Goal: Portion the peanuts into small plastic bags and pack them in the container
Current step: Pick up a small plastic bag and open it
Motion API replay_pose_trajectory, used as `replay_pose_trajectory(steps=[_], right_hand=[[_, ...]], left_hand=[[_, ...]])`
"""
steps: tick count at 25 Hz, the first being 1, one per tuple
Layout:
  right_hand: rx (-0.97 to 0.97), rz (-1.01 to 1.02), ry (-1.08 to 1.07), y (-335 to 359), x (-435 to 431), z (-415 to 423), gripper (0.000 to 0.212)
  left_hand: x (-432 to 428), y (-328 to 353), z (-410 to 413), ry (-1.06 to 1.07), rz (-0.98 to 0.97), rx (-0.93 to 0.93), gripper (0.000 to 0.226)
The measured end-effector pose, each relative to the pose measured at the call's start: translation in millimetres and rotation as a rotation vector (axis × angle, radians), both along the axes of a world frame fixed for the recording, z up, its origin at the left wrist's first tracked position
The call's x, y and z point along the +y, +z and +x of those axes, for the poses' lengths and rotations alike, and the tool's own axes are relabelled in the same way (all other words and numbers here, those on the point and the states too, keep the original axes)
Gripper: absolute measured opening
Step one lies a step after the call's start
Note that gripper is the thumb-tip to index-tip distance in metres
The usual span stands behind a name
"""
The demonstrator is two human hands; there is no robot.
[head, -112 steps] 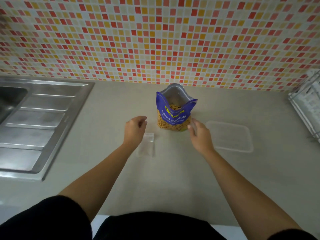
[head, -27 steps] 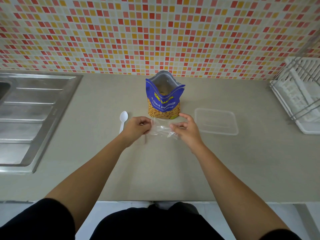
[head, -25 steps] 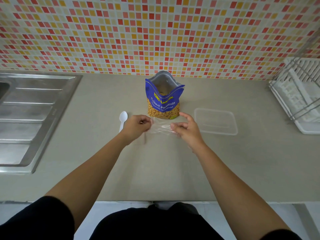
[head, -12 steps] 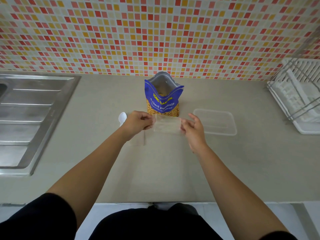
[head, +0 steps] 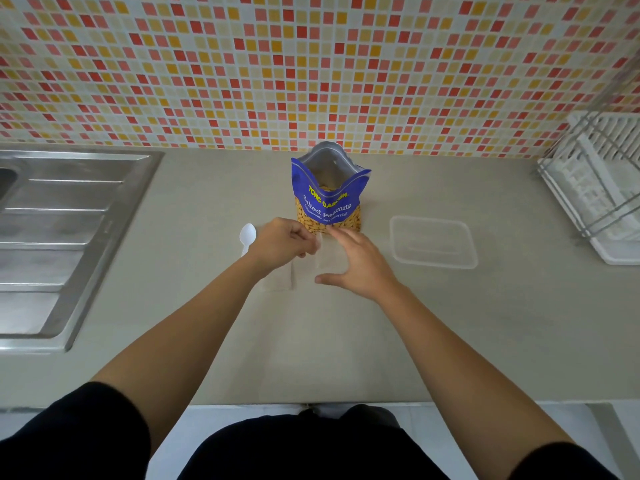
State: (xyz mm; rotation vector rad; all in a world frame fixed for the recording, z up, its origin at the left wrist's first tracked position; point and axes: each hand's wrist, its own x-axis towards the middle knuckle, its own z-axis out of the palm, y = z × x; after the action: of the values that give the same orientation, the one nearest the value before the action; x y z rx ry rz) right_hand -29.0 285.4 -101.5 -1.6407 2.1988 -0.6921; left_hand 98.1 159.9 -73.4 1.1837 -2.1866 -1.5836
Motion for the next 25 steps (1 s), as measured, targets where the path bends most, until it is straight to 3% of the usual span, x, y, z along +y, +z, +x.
replay_pose_trajectory(steps=[8,14,25], right_hand=[[0.092,-0.129,-0.014,-3,-9,-2,0.069],[-0.095,-0.260,-0.101,-3,-13,-2,0.052],[-0.015,-0.297,-0.118,-8,-27,4,0.052]], left_hand=[[-2,3,-1,-0.036,-0.035,-0.027,0.008],[-15,4,6,-0.101,0.035,0.036,0.010],[-23,5,10,-0.092,-0.006,0.140,0.013]])
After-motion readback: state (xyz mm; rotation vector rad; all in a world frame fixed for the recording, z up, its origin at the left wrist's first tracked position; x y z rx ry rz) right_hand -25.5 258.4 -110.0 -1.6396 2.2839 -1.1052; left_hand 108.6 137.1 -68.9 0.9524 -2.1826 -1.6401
